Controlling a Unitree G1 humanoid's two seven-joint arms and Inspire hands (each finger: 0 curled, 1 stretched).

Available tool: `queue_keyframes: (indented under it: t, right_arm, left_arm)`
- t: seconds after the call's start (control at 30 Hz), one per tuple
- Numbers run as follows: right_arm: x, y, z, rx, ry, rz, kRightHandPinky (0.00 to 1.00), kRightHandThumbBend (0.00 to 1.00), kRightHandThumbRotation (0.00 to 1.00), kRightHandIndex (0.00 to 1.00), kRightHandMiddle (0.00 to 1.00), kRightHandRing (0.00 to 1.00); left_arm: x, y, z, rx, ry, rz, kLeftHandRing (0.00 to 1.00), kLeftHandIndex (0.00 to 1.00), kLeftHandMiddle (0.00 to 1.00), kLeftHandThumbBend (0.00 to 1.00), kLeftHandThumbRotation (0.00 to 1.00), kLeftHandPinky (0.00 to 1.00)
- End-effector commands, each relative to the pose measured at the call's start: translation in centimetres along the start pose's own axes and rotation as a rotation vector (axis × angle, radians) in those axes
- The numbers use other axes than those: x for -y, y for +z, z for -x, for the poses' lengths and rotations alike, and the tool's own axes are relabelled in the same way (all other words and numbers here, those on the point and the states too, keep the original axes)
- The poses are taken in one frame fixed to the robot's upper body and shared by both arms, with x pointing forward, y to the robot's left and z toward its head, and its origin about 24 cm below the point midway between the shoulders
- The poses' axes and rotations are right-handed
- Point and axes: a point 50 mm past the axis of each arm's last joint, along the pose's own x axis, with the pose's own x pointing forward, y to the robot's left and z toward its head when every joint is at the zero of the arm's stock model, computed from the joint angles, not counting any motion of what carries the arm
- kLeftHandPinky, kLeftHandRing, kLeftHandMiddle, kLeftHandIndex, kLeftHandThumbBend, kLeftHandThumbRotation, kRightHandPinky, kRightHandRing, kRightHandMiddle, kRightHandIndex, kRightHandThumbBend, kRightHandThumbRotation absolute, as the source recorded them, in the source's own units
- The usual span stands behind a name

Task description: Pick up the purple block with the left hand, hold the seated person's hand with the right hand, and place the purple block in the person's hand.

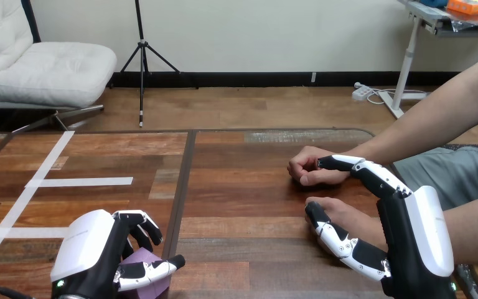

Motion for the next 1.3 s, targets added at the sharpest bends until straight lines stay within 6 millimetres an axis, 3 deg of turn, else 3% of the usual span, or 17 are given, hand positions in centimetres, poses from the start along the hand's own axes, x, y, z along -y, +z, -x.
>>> queue_keyframes:
  t: [0.0, 1.27]
  right_arm:
    - [0.87, 1.11, -1.43, 0.076, -0.043, -0.002, 0.71, 0.52, 0.39, 0.7, 0.72, 0.74]
    - [0.88, 1.11, -1.47, 0.072, -0.04, -0.001, 0.7, 0.53, 0.39, 0.7, 0.72, 0.74]
  left_arm:
    - [-0.54, 0.72, -1.28, 0.047, 0.039, 0.001, 0.3, 0.45, 0.4, 0.57, 0.26, 0.23]
    - [0.27, 0.68, -1.14, 0.13, 0.192, 0.231, 0.33, 0.48, 0.44, 0.68, 0.21, 0.26]
